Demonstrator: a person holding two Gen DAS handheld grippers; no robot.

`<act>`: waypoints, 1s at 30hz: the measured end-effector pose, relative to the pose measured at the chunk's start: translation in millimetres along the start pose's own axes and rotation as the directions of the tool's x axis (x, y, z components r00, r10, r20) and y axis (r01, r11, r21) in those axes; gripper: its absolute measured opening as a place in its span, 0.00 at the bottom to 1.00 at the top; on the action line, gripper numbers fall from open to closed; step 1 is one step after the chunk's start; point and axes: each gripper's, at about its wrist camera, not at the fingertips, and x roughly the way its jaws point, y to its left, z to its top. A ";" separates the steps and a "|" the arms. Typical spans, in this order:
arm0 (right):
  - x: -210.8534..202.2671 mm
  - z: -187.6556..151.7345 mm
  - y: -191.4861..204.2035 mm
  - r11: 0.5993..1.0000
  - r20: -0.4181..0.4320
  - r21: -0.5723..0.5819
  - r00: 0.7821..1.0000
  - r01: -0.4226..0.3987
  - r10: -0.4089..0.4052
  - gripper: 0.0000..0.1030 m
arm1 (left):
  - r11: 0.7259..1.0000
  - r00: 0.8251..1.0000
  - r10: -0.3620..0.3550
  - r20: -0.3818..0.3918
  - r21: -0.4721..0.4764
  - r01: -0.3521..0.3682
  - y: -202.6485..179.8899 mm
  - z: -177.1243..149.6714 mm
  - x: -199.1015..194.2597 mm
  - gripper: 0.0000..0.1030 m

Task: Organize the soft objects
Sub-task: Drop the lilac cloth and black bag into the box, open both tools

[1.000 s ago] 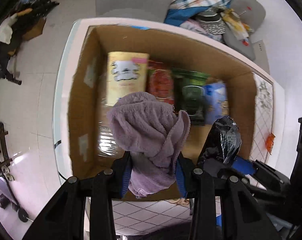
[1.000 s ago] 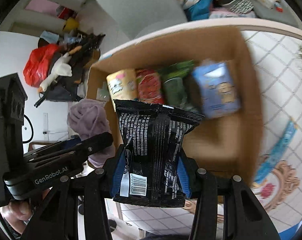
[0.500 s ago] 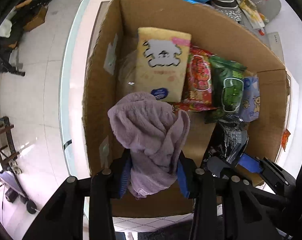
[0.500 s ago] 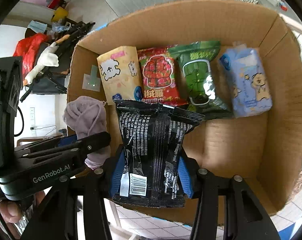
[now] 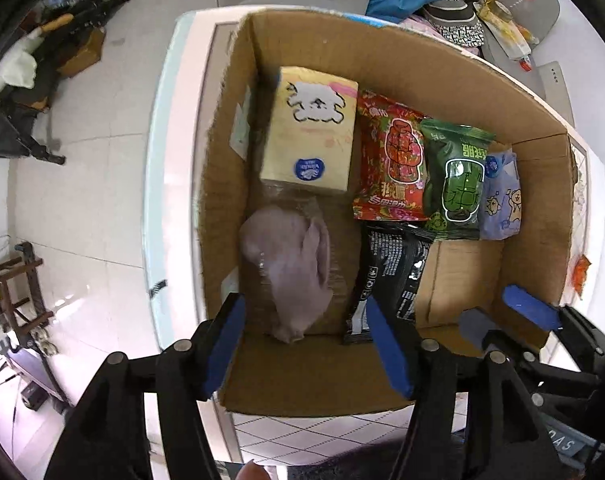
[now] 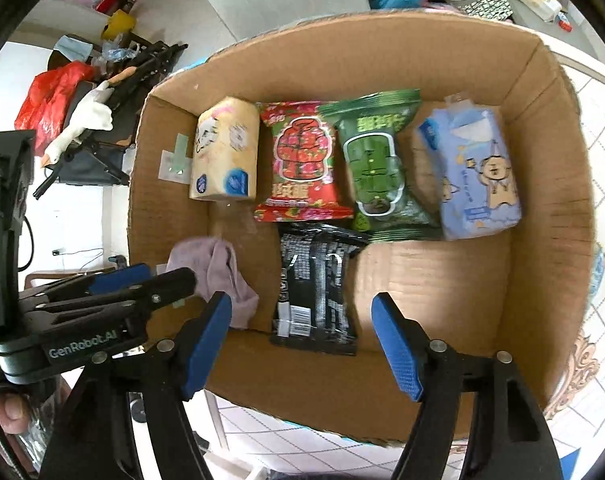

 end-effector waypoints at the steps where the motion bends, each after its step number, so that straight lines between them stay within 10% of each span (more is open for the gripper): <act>1: -2.4 -0.8 -0.8 1.000 0.002 -0.005 1.000 0.012 -0.012 0.77 | 1.000 1.000 0.011 0.011 0.007 -0.011 -2.0 -1.7 -1.6 0.60; 7: -20.5 -15.0 -10.8 0.995 0.020 -0.038 0.996 0.093 -0.093 0.85 | 0.999 0.994 0.047 0.099 0.016 -0.049 -6.1 -18.4 -21.4 0.74; 10: -29.7 -22.2 -16.1 0.992 0.030 -0.045 0.992 0.120 -0.119 0.88 | 0.998 0.988 0.060 0.145 -0.001 -0.060 -6.9 -30.3 -31.0 0.97; 12: -36.3 -27.8 -18.1 0.987 0.046 -0.051 0.988 0.151 -0.149 1.00 | 0.997 0.983 0.077 0.169 -0.007 -0.076 -9.9 -37.0 -36.4 0.97; 30: -118.3 -102.4 -26.1 0.964 0.209 -0.089 0.951 0.250 -0.227 1.00 | 0.997 0.928 0.076 0.364 -0.039 -0.066 -37.8 -120.4 -94.5 0.97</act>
